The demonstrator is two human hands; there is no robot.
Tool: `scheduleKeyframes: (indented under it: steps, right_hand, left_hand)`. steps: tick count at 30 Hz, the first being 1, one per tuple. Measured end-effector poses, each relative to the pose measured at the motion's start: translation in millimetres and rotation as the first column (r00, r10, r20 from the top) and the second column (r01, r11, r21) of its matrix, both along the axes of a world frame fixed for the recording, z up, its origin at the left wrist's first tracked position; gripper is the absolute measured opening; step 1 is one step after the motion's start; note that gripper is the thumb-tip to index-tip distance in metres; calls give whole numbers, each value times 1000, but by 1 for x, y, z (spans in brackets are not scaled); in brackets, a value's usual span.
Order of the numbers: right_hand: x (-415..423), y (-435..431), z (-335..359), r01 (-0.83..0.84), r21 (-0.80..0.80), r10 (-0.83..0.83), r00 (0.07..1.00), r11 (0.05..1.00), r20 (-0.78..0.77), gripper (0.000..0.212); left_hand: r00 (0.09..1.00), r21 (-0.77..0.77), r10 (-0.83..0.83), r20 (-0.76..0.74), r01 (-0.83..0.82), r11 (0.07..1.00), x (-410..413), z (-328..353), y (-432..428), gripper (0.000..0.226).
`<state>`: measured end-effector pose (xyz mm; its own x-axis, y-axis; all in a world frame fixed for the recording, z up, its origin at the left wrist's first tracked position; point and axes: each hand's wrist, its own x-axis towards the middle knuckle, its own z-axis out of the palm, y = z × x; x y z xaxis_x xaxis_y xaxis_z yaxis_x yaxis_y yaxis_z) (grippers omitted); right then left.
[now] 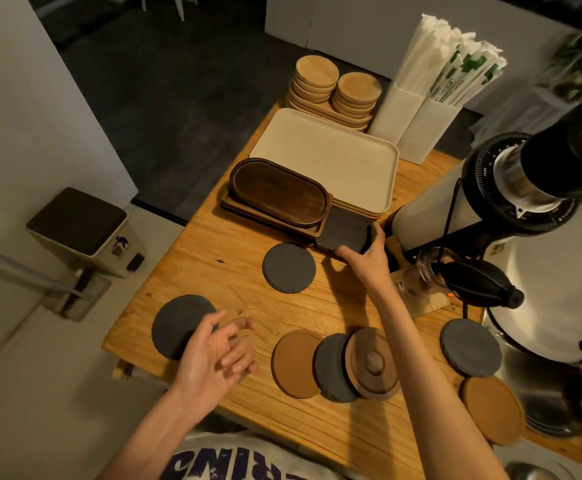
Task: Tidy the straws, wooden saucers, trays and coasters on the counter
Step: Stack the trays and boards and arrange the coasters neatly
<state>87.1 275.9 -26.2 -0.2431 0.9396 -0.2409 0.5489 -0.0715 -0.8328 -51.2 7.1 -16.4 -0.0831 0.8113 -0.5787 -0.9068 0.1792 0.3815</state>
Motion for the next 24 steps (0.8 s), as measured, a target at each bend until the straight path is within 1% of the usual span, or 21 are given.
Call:
scheduleKeyframes:
  steps: [1,4,5,7,9,14,19,21,24]
  right_hand:
    - [0,0,-1,-28,7,28,999,1000,23,99]
    - [1,-3,-4,-129,98,109,977,987,185,97]
    - [1,-5,-6,-140,133,108,969,981,223,94]
    - [2,-7,-7,-147,187,97,963,971,252,91]
    - [2,-7,-8,-149,203,94,961,968,260,91]
    - [4,-12,-3,-163,152,122,961,975,250,93]
    - [11,-42,11,-130,166,84,963,978,257,72]
    - [22,-62,17,-158,171,112,961,972,252,61]
    - [50,-92,25,-198,185,160,966,963,205,46]
  left_hand:
    - [1000,-7,-6,-6,6,1000,0,0,1,42]
    - [999,-25,-27,-25,26,999,-1,2,4,41]
    - [999,-33,-33,-31,32,999,-1,3,5,40]
    - [998,-52,-37,-42,35,998,-2,4,6,39]
    - [997,-80,-42,-67,37,996,-2,4,7,38]
    - [990,-139,-69,-126,52,989,-2,5,9,37]
    - [975,-181,-139,-175,107,978,5,2,15,37]
    - [967,-182,-172,-188,138,973,10,0,18,38]
    - [956,-185,-219,-198,183,966,18,-4,24,38]
